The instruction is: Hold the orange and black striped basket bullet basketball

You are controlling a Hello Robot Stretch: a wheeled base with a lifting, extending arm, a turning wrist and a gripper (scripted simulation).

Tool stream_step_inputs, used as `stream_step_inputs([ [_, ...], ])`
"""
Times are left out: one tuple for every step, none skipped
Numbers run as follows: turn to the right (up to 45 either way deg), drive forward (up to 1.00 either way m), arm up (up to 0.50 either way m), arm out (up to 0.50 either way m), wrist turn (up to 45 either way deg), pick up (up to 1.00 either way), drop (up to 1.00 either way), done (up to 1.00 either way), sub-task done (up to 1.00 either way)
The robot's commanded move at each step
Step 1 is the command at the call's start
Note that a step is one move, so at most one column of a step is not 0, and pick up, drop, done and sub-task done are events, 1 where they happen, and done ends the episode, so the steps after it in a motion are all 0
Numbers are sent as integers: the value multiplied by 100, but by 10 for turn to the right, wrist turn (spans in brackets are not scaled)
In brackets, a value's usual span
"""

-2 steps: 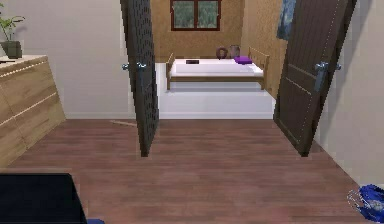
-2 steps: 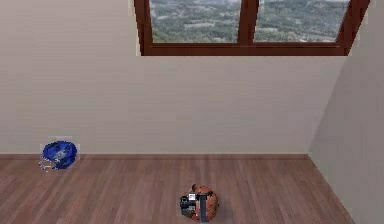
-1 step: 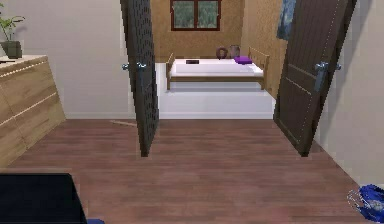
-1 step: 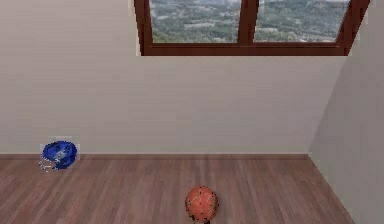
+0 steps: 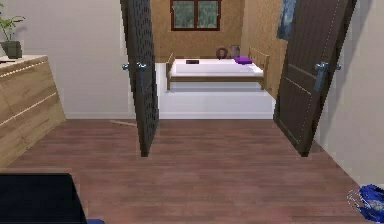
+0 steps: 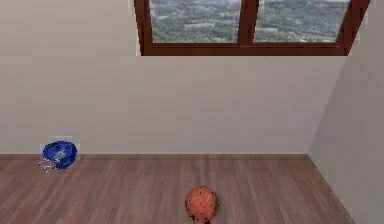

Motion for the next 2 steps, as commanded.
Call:
stream_step_inputs([
  [0, 0, 10, 0, 0, 0, 0, 0, 0],
  [0, 0, 0, 0, 0, 0, 0, 100, 0],
])
